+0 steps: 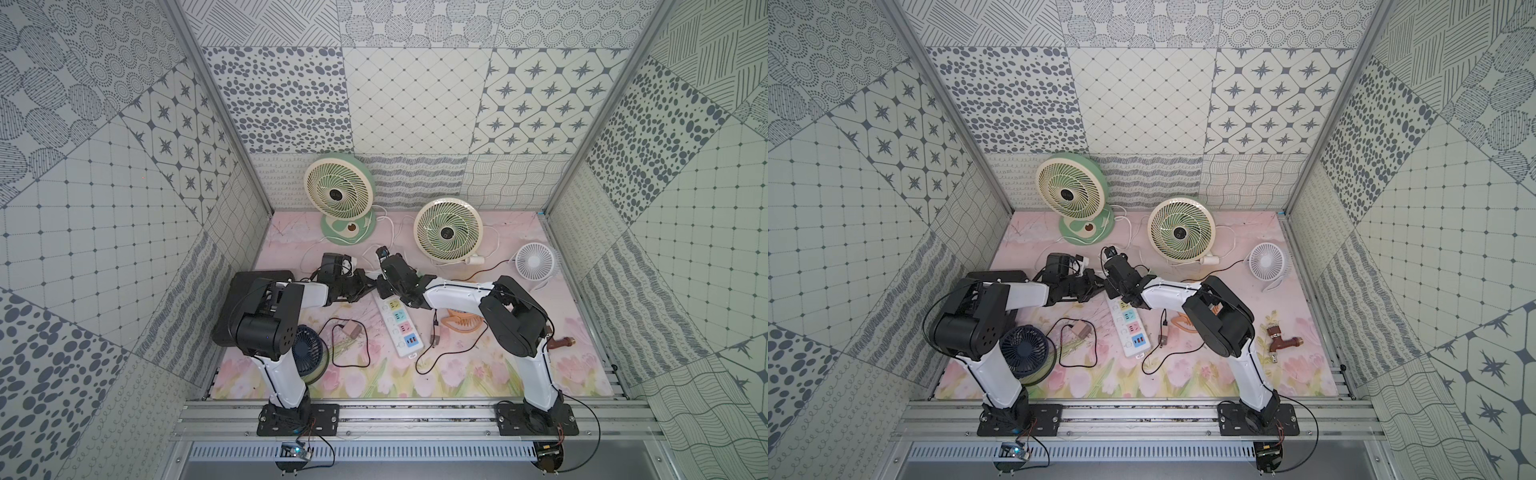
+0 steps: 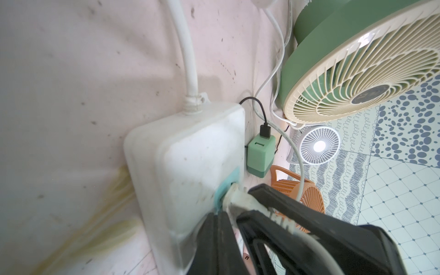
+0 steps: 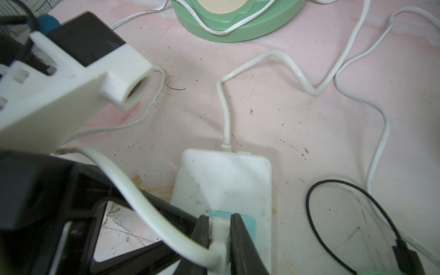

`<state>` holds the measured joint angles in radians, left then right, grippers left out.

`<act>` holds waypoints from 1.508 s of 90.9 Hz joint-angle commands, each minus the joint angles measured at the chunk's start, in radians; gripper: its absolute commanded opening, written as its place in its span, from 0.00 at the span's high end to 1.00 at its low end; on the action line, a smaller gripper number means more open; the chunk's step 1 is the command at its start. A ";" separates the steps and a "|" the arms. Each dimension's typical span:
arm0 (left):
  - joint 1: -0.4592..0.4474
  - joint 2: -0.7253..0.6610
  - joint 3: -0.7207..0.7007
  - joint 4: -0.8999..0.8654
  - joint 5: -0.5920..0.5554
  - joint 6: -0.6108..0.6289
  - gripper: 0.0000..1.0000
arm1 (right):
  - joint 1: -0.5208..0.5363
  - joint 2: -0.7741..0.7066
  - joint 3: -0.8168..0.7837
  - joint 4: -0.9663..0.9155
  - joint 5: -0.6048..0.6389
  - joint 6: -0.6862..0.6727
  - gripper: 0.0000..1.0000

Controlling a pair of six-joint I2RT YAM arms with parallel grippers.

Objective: Unplug the desk fan from the power strip
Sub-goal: Remove the plug from the socket.

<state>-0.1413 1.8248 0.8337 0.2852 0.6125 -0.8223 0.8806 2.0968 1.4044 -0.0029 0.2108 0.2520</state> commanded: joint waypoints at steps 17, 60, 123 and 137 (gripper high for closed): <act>0.006 0.009 -0.001 -0.135 -0.088 0.023 1.00 | -0.003 -0.041 -0.004 0.026 0.036 -0.004 0.97; 0.007 0.010 -0.002 -0.132 -0.087 0.020 1.00 | -0.015 -0.069 -0.025 0.044 0.013 0.016 0.97; 0.005 0.015 0.001 -0.128 -0.082 0.017 1.00 | 0.037 -0.046 0.035 -0.019 0.093 -0.075 0.97; 0.005 0.011 0.000 -0.130 -0.080 0.021 1.00 | 0.018 -0.067 0.011 0.001 0.072 -0.043 0.97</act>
<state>-0.1413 1.8248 0.8341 0.2813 0.6147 -0.8227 0.9085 2.0800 1.4067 -0.0357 0.2718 0.2096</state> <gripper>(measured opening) 0.050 0.185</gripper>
